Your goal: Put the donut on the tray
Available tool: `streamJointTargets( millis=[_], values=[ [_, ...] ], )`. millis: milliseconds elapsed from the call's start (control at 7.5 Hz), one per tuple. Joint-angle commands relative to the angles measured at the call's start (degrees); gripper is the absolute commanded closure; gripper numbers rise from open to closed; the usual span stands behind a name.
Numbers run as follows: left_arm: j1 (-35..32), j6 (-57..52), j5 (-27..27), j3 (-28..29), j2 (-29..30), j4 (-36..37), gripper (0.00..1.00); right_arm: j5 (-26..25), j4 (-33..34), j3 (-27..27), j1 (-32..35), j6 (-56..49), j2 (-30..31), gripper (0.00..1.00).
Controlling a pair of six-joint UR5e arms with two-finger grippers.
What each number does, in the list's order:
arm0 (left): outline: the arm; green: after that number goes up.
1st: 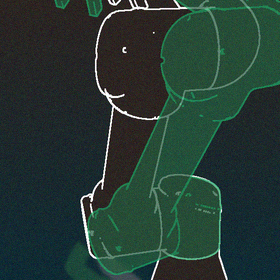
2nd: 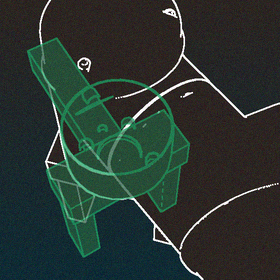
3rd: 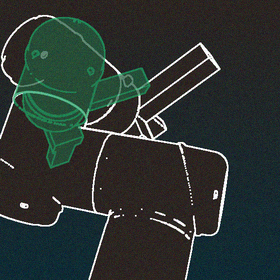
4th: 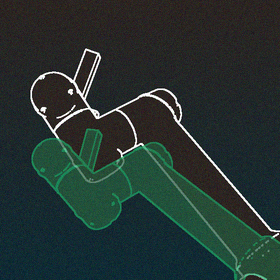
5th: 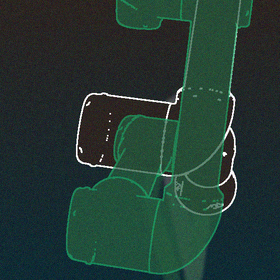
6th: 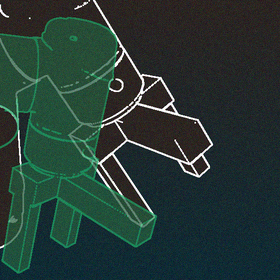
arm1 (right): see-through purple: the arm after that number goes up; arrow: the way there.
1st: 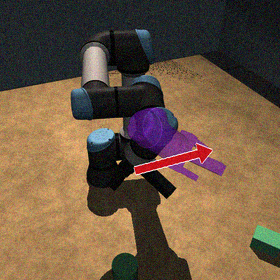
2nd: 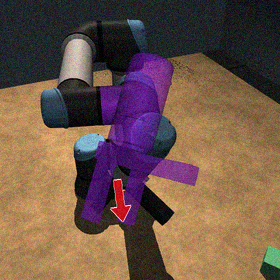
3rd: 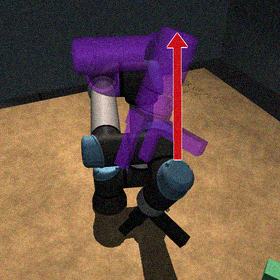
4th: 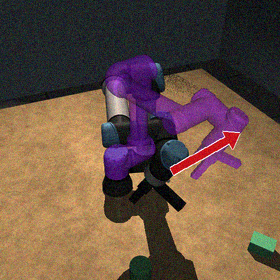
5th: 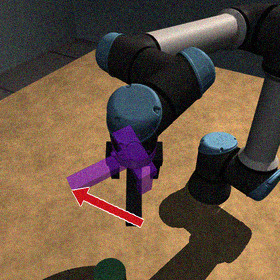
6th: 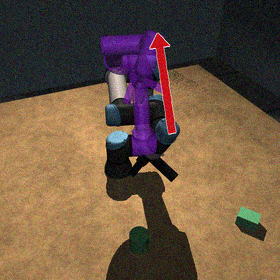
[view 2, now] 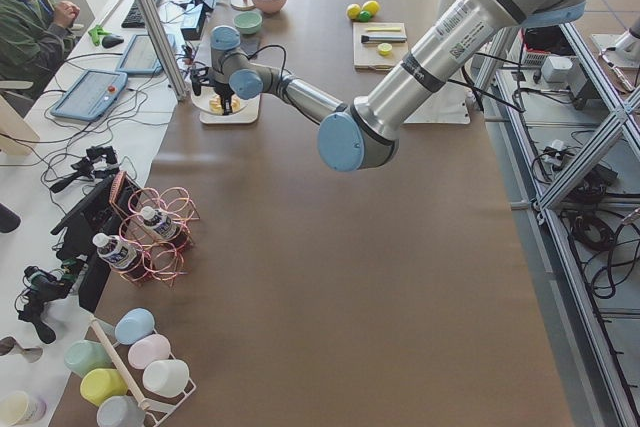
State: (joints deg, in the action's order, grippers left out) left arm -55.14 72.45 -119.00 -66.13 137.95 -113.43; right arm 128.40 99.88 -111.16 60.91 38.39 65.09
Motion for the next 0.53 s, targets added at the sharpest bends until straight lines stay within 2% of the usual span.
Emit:
streamJointTargets(
  millis=[0,400],
  values=[
    [2.0,0.4,3.6,8.9,5.2,-2.1,1.0,0.8,4.5,-0.9,7.5,-18.2,6.3,0.0],
    [6.6,4.1,8.1,13.9,8.4,-5.7,1.0,0.8,4.7,-0.8,11.1,-29.7,12.6,0.0]
  ],
)
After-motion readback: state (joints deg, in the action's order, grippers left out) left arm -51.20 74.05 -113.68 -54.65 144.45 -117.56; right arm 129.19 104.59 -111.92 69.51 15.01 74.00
